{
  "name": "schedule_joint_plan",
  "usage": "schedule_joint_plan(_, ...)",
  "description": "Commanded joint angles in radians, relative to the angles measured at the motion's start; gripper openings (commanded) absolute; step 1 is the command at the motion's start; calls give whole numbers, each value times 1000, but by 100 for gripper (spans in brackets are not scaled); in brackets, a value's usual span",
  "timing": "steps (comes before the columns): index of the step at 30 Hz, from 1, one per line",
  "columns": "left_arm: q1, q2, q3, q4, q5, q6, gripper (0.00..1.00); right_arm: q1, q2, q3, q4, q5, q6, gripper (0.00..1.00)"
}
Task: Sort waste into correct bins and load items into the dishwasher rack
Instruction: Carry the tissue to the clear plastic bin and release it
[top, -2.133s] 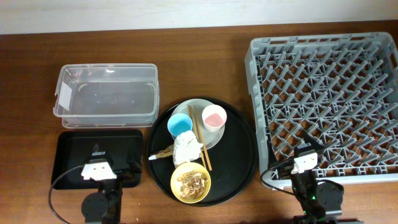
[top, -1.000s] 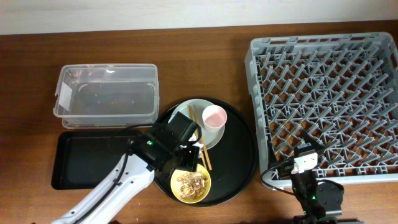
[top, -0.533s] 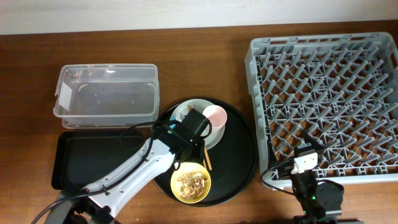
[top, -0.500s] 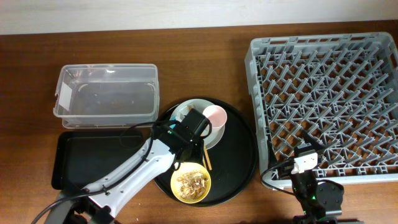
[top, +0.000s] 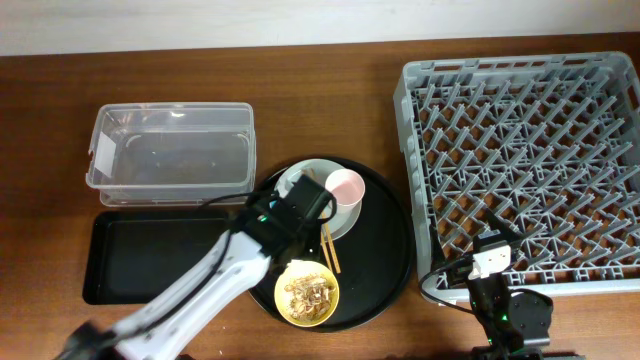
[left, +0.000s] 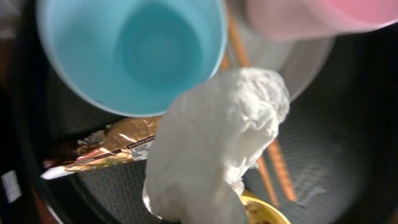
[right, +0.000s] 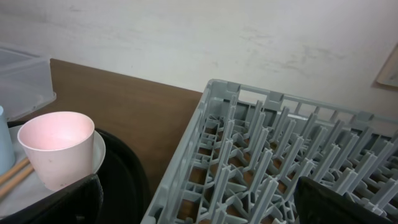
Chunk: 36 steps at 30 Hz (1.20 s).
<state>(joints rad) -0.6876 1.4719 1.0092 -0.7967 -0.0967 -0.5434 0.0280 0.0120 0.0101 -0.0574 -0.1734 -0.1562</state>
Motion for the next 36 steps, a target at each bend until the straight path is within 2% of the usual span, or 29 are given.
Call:
schedule_joint_plan(1, -3, -190, 3, -12, -16, -2, 0, 5, -8, -5, -6, 5, 8, 99)
schedule_joint_plan(5, 11, -343, 27, -31, -33, -1, 0, 5, -8, -5, -6, 5, 8, 99)
schedule_joint_plan(7, 89, -387, 76, -30, -102, 48, 0, 5, -8, -5, -6, 5, 8, 99)
schedule_joint_plan(9, 190, -395, 92, 16, -216, 48, 0, 5, -8, -5, -6, 5, 8, 99)
schedule_joint_plan(10, 261, -380, 92, 74, -264, 48, 0, 5, -8, -5, -6, 5, 8, 99)
schedule_joint_plan(12, 381, -307, 92, 199, -266, 66, 0, 5, -8, -5, -6, 5, 8, 99)
schedule_joint_plan(15, 482, -134, 92, 309, -266, 67, 0, 5, -8, -5, -6, 5, 8, 99)
schedule_joint_plan(20, 587, 113, 92, 401, -247, 67, 0, 5, -8, -5, -6, 5, 8, 99)
schedule_joint_plan(22, 617, 124, 92, 411, -176, 67, 0, 5, -8, -5, -6, 5, 8, 99)
schedule_joint_plan(27, 619, 124, 92, 443, -177, 67, 1, 5, -8, -5, -6, 5, 8, 99)
schedule_joint_plan(28, 619, 124, 92, 445, -177, 67, 4, 5, -8, -5, -6, 5, 8, 99)
schedule_joint_plan(29, 619, 124, 92, 445, -177, 67, 30, 5, -8, -5, -6, 5, 8, 99)
schedule_joint_plan(30, 619, 124, 92, 446, -176, 67, 65, 5, -8, -5, -6, 5, 8, 99)
schedule_joint_plan(32, 619, 115, 100, 447, -176, 67, 75, 5, -8, -5, -6, 5, 8, 99)
schedule_joint_plan(34, 619, 38, 125, 396, -138, 66, 77, 5, -8, -5, -6, 5, 8, 99)
schedule_joint_plan(35, 619, -6, 129, 368, -93, 66, 77, 5, -8, -5, -6, 5, 8, 99)
schedule_joint_plan(36, 618, -98, 129, 297, 44, 66, 76, 5, -8, -5, -6, 5, 8, 98)
